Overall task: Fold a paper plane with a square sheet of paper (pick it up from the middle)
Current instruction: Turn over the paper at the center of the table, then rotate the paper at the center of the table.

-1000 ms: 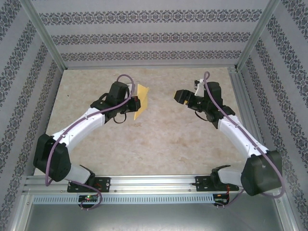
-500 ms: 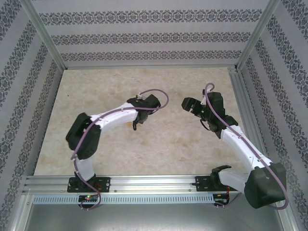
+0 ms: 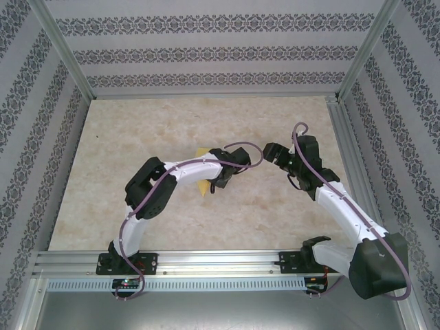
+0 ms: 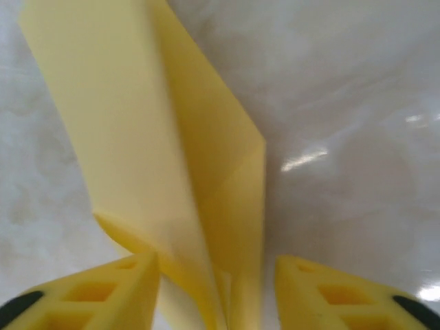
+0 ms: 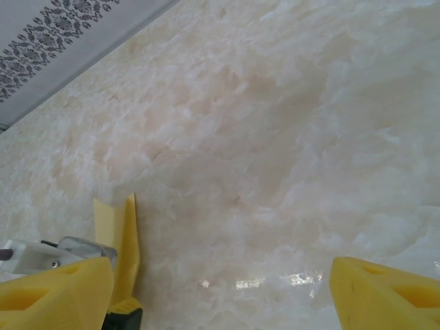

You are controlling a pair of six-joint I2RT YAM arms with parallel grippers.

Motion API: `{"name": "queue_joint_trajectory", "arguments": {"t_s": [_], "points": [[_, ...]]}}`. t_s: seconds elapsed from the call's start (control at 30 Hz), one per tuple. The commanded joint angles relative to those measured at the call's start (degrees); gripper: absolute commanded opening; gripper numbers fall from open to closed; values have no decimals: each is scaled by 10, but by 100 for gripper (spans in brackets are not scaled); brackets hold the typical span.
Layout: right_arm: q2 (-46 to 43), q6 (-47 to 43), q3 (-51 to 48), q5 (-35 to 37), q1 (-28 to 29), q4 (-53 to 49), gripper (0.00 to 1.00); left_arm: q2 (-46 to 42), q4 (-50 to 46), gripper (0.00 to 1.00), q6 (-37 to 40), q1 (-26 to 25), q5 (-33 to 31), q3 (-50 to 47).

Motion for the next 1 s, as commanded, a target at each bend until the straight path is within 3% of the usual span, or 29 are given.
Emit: {"name": "queue_joint_trajectory", "arguments": {"t_s": [0.0,0.13,0.3,0.63,0.83,0.97], "points": [[-7,11,-8,-22,-10,20,83,-74,60,63,-7,14,101,-22],[24,13,6,-57,-5,25,79,-156,111,76,-27,52,180,-80],[75,14,39,-21,77,17,76,-249,183,86,-68,132,273,-182],[271,27,194,42,307,-6,71,-385,233,99,-124,296,297,-341],[384,27,301,37,366,-44,65,-421,266,100,-145,369,347,-403],[445,28,355,18,380,-71,62,-430,284,100,-155,389,360,-430]]}}
